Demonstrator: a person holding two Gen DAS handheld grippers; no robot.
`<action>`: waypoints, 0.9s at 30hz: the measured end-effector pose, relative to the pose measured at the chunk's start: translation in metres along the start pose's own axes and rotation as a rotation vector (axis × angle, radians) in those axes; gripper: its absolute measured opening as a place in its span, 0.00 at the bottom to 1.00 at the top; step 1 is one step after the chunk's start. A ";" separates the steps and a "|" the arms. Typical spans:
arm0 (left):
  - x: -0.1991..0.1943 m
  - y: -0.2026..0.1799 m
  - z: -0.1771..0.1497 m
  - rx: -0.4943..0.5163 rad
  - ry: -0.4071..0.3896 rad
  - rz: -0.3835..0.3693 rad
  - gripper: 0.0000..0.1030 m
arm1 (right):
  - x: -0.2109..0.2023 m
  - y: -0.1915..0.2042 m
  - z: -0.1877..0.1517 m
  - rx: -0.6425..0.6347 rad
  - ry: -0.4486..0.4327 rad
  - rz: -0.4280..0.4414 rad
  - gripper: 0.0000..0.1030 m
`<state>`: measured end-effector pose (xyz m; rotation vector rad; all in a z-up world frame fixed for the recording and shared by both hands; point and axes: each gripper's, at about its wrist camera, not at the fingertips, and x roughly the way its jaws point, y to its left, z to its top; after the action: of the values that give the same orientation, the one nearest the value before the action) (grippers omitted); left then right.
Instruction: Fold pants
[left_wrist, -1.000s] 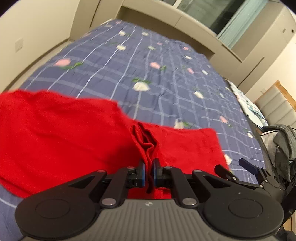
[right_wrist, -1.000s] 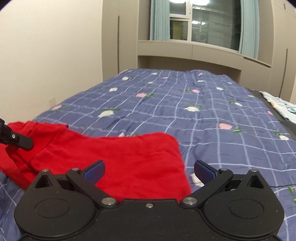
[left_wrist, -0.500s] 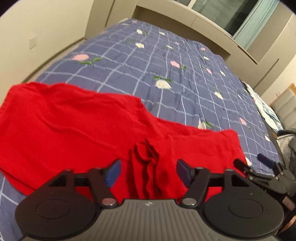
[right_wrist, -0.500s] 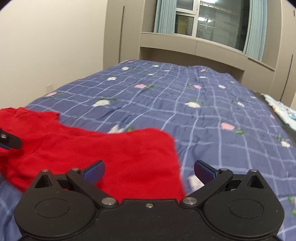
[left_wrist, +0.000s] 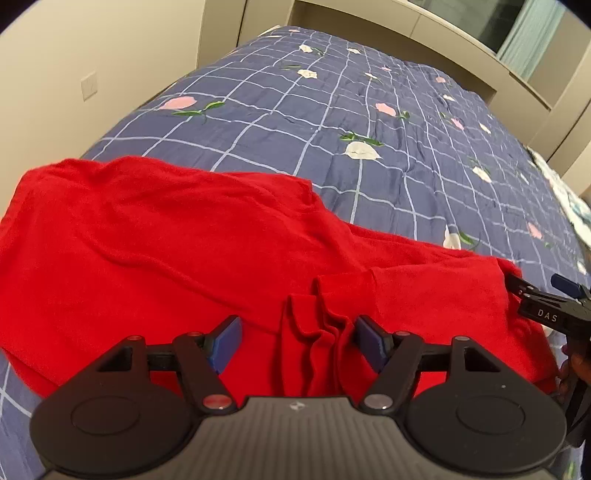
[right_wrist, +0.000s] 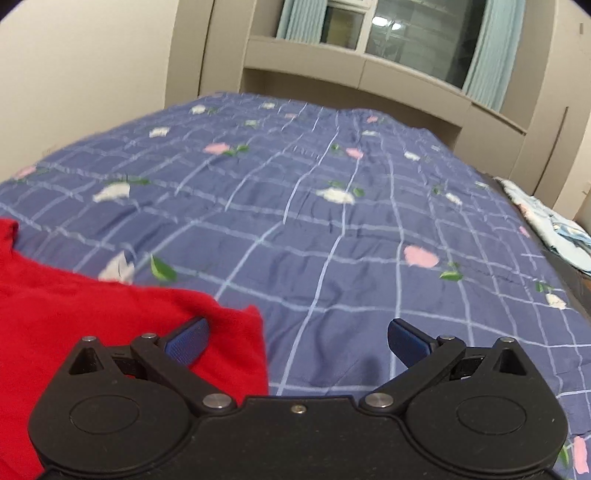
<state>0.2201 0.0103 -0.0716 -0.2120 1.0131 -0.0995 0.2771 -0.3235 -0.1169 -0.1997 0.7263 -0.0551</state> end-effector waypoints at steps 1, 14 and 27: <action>0.000 -0.001 0.000 0.007 -0.001 0.004 0.71 | 0.003 0.001 -0.002 -0.006 0.009 0.005 0.99; -0.029 -0.008 -0.016 0.077 -0.012 0.068 0.86 | -0.060 0.000 -0.028 0.042 -0.052 0.040 0.99; -0.039 0.003 -0.022 0.054 -0.025 0.103 0.94 | -0.078 0.016 -0.046 0.019 -0.040 0.037 0.99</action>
<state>0.1803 0.0177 -0.0509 -0.1108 0.9938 -0.0304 0.1882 -0.3055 -0.1026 -0.1685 0.6888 -0.0225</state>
